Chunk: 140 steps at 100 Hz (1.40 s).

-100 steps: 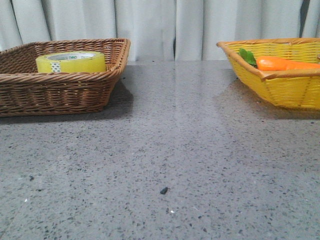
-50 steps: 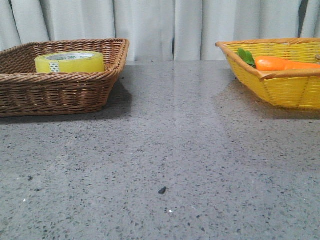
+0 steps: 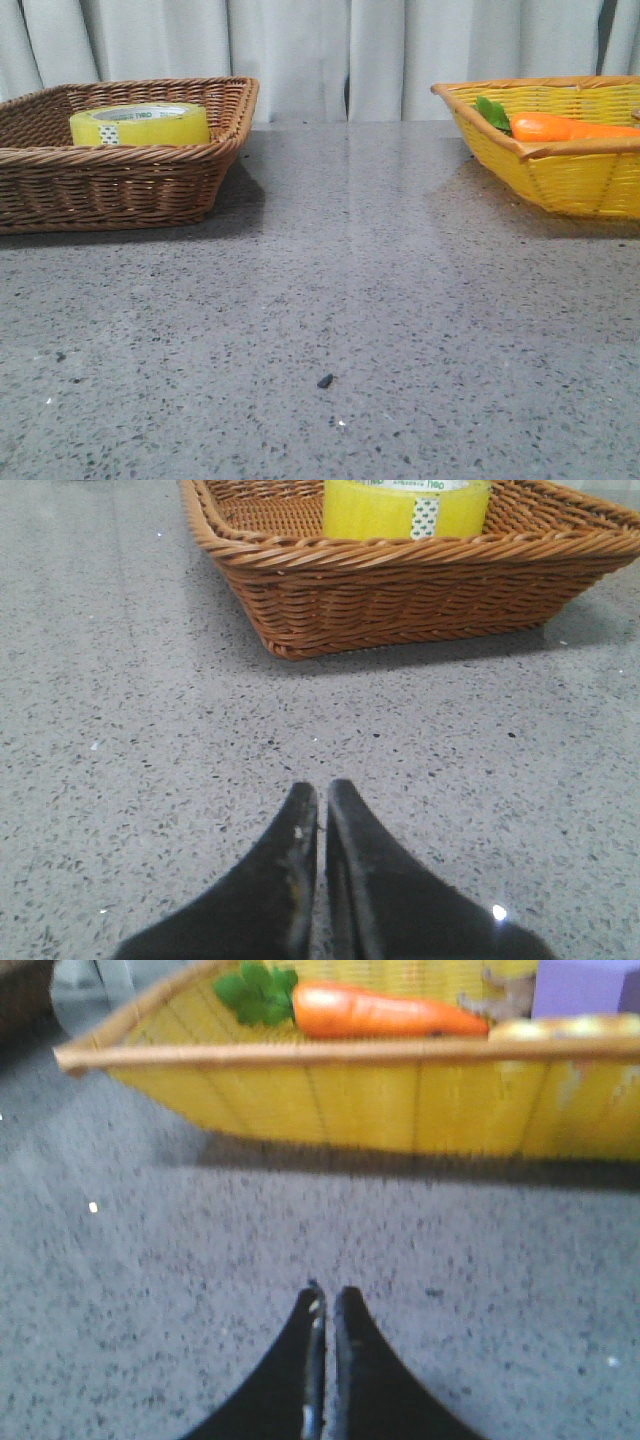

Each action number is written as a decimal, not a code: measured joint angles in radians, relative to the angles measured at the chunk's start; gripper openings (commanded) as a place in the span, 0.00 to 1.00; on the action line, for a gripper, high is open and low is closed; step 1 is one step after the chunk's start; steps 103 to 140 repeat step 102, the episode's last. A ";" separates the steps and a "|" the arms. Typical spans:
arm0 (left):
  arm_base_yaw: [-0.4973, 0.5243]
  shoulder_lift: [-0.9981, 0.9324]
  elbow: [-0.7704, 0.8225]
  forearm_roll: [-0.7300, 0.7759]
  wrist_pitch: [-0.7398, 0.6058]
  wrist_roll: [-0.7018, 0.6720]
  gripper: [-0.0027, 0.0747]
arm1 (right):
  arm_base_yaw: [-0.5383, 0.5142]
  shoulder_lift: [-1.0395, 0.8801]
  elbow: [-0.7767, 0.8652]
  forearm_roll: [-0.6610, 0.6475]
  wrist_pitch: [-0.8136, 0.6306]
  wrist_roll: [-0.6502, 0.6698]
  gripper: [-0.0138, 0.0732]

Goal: Transfer tape with both arms

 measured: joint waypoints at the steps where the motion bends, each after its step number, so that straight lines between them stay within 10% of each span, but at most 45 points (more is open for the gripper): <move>1: 0.000 0.000 0.000 0.000 0.000 0.000 0.01 | 0.000 0.000 0.000 0.000 0.003 0.000 0.08; 140: 0.000 0.000 0.000 0.000 0.001 0.000 0.01 | -0.007 0.000 -0.002 -0.004 0.015 0.002 0.08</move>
